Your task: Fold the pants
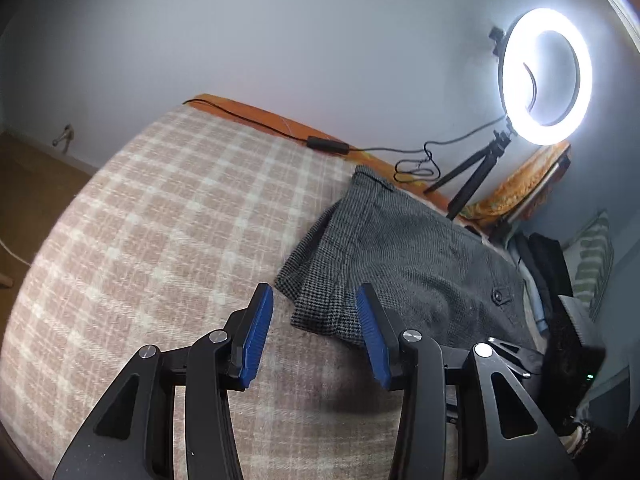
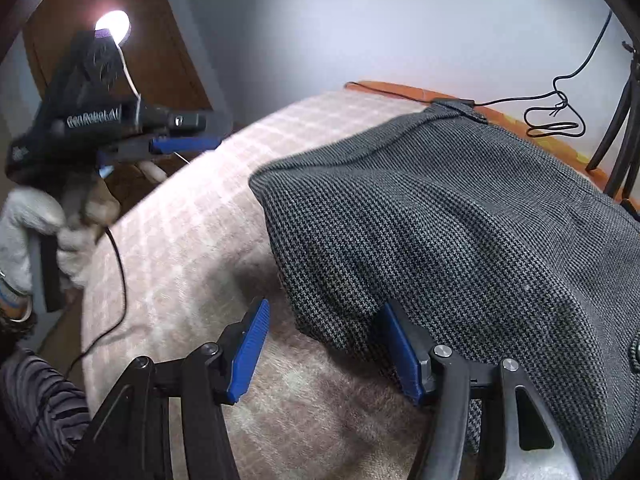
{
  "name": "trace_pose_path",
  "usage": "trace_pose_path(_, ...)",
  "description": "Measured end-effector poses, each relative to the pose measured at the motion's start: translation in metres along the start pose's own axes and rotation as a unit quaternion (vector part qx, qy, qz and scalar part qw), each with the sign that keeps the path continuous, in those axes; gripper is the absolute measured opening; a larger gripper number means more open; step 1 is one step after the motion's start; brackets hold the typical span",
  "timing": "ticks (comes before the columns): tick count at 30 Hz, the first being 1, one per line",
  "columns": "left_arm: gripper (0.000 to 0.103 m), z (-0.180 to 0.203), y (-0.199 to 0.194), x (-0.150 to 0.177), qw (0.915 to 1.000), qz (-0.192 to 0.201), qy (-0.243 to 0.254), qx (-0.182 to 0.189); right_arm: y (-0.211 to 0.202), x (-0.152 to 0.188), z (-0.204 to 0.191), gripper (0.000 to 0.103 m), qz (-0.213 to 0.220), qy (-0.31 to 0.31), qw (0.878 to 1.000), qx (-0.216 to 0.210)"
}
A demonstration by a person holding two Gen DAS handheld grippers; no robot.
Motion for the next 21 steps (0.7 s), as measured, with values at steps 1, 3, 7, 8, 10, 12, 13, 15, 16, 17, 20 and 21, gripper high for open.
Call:
trace_pose_path(1, 0.042, -0.001, 0.005, 0.002, 0.9999, -0.008, -0.006, 0.007, -0.002, 0.001, -0.002, 0.061, 0.0, 0.004, 1.0, 0.006)
trace_pose_path(3, 0.042, -0.007, 0.018, 0.009, 0.9982, -0.037, -0.039, 0.025, -0.009, 0.006, -0.007, 0.061, -0.001, 0.026, 0.999, 0.025)
trace_pose_path(7, 0.042, -0.019, 0.031, 0.015, 0.9905, -0.061, -0.113, 0.05, -0.008, 0.015, -0.007, 0.06, 0.003, 0.042, 0.997, 0.065)
trace_pose_path(8, 0.041, -0.019, 0.03, 0.016, 0.9888, -0.062, -0.123, 0.058, -0.004, 0.016, -0.007, 0.06, 0.001, 0.035, 0.996, 0.079)
trace_pose_path(10, 0.036, -0.015, 0.03, 0.014, 0.9886, -0.055, -0.124, 0.065, 0.0, 0.016, -0.007, 0.058, -0.004, 0.032, 0.996, 0.089)
trace_pose_path(12, 0.022, -0.008, 0.035, 0.011, 0.9925, -0.045, -0.099, 0.056, 0.003, 0.014, -0.007, 0.053, -0.006, 0.031, 0.995, 0.094)
trace_pose_path(13, 0.019, -0.007, 0.038, 0.01, 0.9929, -0.045, -0.095, 0.055, 0.003, 0.012, -0.007, 0.048, -0.008, 0.03, 0.995, 0.093)
trace_pose_path(15, 0.013, -0.003, 0.042, 0.009, 0.9933, -0.041, -0.091, 0.059, 0.005, 0.009, -0.006, 0.038, -0.013, 0.029, 0.995, 0.094)
trace_pose_path(16, 0.012, 0.0, 0.041, 0.008, 0.9948, -0.033, -0.079, 0.056, 0.006, 0.007, -0.005, 0.034, -0.016, 0.029, 0.995, 0.095)
trace_pose_path(17, 0.011, 0.002, 0.038, 0.006, 0.9962, -0.025, -0.066, 0.052, 0.006, 0.007, -0.004, 0.032, -0.015, 0.03, 0.995, 0.09)
trace_pose_path(20, 0.01, 0.015, 0.023, -0.006, 0.9992, 0.016, -0.005, 0.037, 0.004, 0.004, -0.007, 0.016, -0.019, 0.034, 0.997, 0.069)
trace_pose_path(21, 0.01, 0.016, 0.022, -0.009, 0.9992, 0.025, 0.011, 0.028, 0.003, 0.001, -0.009, 0.013, -0.017, 0.035, 0.997, 0.062)
Point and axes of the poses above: each gripper's, at about its wrist camera, not at the fingertips, and y roughly the way its jaws point, z to its right, x to its underside, the point moved 7 cm from there along y, roughly the way its jaws point, and after that the axes turned 7 degrees about -y, right-handed, at the moved point
